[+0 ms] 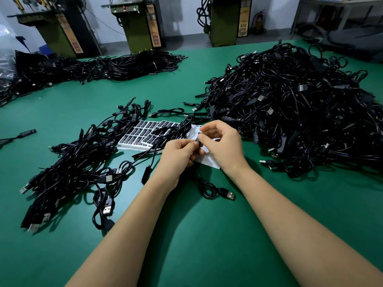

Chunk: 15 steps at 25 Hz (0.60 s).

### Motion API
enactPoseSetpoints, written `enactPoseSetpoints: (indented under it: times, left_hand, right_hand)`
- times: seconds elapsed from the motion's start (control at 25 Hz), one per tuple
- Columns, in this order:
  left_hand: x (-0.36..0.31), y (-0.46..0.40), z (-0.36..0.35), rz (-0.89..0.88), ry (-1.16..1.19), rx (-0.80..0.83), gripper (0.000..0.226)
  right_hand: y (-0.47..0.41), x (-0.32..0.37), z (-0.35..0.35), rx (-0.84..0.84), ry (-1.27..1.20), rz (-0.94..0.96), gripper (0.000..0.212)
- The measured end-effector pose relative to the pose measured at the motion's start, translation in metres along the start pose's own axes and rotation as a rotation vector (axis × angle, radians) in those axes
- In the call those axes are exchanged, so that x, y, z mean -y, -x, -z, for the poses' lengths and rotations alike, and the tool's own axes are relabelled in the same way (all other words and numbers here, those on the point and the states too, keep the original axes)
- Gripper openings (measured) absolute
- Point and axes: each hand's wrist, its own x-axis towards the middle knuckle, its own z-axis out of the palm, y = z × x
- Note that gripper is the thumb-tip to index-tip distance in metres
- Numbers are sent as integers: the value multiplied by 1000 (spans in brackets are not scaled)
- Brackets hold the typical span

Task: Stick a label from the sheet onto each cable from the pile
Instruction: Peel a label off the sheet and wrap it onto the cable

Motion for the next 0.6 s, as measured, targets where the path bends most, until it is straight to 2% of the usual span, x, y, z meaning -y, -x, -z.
enactPoseSetpoints:
  times: [0.4,0.6]
  left_hand:
    - [3,0,0,-23,9,-20,26]
    - [3,1,0,-34,-24,-21,24]
  right_hand:
    - [3,-5,-8,-84,192,168,11]
    - [3,-6,-9,-89,208,167,15]
